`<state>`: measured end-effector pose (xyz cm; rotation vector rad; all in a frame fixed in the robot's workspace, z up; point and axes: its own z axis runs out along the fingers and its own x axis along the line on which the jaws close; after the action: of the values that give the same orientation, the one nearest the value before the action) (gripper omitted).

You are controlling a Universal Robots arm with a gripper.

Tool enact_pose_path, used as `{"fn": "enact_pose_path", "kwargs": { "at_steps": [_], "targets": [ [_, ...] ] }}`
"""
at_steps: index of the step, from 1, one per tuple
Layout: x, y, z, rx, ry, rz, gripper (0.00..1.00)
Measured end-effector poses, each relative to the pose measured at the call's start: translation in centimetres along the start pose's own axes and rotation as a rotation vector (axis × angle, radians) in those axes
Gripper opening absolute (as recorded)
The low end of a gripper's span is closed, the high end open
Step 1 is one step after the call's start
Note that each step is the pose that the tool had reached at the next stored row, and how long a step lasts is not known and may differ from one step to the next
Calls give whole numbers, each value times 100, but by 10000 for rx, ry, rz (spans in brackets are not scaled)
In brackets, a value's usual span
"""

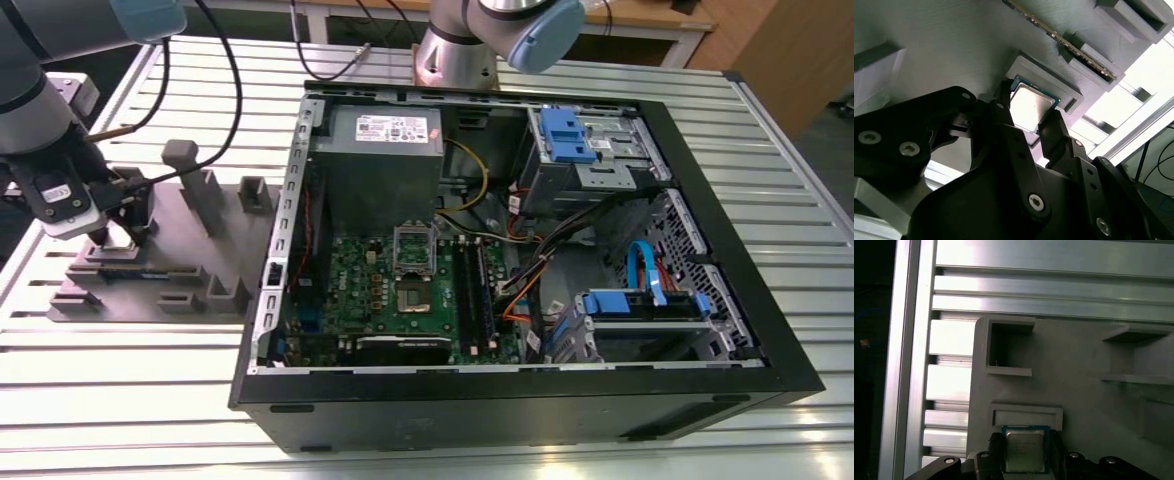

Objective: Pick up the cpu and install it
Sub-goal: 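Pick up the cpu and move it towards the insertion slot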

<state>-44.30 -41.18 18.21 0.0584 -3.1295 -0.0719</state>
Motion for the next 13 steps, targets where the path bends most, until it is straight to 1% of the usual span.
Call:
{"fn": "enact_pose_path", "kwargs": {
  "at_steps": [3, 11, 13],
  "targets": [
    [-1, 1, -13, 1, 1, 0, 47],
    [0, 4, -89, 0, -1, 0, 47],
    [0, 4, -91, -1, -3, 0, 47]
  ]
}}
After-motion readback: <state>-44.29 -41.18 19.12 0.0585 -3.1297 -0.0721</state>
